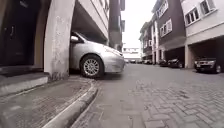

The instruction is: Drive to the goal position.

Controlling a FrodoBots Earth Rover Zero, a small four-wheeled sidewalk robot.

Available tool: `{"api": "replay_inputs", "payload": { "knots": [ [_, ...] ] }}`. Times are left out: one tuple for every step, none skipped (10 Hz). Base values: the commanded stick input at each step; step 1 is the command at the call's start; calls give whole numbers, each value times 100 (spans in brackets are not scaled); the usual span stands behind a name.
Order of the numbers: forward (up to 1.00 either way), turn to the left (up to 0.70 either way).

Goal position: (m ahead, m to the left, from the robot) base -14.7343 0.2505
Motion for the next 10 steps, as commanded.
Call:
{"api": "replay_inputs", "payload": {
  "knots": [
    [0, 0],
    [0, 0],
    [0, 0],
    [0, 0],
    [0, -12],
    [0, -70],
    [0, -70],
    [0, -70],
    [0, -70],
    [0, -70]
  ]
}}
